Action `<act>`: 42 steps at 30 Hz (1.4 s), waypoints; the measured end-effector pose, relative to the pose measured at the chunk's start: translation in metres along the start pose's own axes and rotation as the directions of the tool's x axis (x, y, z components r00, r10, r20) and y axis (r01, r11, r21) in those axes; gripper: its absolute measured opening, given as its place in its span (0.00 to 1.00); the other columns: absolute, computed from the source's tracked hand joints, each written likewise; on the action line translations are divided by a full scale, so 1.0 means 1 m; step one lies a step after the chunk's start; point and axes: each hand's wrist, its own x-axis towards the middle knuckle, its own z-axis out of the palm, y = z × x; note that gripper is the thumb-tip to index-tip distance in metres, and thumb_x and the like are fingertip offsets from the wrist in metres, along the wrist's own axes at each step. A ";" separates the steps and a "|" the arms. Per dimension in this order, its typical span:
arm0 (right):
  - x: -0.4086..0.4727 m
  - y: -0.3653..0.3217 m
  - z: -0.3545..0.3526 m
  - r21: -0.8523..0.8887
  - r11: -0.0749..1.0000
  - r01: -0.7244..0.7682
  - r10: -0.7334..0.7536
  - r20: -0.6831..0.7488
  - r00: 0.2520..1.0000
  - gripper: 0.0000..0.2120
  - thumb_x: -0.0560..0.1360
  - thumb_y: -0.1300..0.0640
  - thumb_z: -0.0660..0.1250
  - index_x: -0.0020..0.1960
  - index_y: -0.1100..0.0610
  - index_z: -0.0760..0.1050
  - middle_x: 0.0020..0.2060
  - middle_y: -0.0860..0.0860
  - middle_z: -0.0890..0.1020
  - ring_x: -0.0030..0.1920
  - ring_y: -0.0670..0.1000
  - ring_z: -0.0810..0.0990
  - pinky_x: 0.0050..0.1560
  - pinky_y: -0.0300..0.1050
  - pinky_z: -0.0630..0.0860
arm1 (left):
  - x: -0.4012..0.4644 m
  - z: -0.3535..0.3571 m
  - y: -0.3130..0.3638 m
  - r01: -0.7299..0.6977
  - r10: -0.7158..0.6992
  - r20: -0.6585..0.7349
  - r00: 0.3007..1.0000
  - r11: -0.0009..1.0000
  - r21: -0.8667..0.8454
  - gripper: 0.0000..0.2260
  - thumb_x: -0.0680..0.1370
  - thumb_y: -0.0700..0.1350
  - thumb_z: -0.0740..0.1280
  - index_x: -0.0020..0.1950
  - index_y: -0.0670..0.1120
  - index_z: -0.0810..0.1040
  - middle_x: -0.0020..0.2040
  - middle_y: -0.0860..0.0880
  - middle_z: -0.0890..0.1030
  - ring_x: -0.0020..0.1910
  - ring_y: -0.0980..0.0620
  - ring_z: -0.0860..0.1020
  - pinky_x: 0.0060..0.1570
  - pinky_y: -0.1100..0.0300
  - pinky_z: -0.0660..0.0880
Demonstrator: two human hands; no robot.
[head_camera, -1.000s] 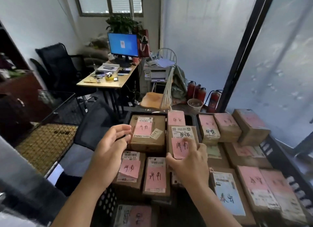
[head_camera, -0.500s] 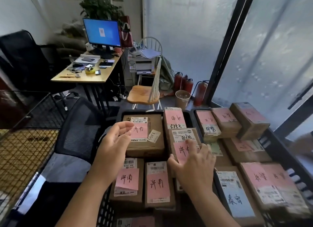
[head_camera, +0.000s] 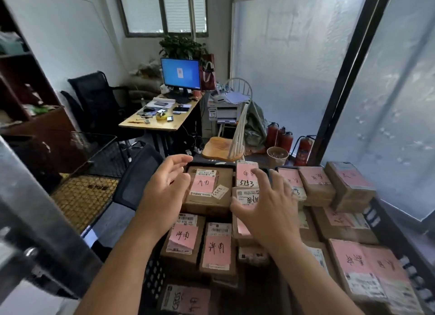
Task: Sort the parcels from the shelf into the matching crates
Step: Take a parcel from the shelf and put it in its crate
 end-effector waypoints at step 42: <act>-0.994 -0.172 -0.328 0.891 -0.381 0.248 -0.890 -0.281 -0.360 0.34 0.75 0.36 0.69 0.77 0.42 0.62 0.76 0.48 0.66 0.76 0.55 0.66 0.71 0.64 0.71 | -1.210 0.083 0.333 0.744 0.329 -0.815 -0.477 0.644 -0.175 0.22 0.77 0.53 0.61 0.72 0.65 0.73 0.70 0.59 0.76 0.42 0.52 0.82 0.53 0.49 0.79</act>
